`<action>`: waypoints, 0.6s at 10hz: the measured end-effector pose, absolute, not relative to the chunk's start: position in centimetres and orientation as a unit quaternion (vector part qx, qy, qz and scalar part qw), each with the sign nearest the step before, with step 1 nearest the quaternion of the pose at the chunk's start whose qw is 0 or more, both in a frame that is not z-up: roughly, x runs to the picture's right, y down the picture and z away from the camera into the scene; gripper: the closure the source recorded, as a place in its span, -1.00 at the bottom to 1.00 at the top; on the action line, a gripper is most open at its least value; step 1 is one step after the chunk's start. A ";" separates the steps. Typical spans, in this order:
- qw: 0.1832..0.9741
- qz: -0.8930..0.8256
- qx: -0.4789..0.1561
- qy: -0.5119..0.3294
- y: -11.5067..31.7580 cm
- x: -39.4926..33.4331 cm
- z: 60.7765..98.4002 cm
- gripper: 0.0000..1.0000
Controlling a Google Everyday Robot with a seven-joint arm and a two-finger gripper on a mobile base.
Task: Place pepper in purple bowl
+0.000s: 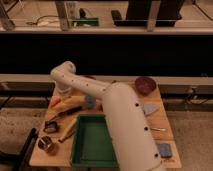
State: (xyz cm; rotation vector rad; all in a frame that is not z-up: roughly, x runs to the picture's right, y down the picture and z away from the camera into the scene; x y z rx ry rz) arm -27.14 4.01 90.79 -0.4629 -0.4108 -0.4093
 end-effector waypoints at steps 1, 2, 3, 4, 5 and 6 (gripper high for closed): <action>0.936 -0.195 -0.218 -0.197 3.9 -26.3 90.0 0.95; 0.940 -0.188 -0.208 -0.191 3.7 -25.1 89.2 0.95; 0.945 -0.180 -0.200 -0.184 3.4 -23.6 88.5 0.95; 0.949 -0.174 -0.193 -0.177 3.2 -22.3 87.9 0.95; 0.954 -0.166 -0.185 -0.168 2.7 -20.5 87.3 0.95; 0.959 -0.157 -0.176 -0.158 1.9 -18.5 86.8 0.95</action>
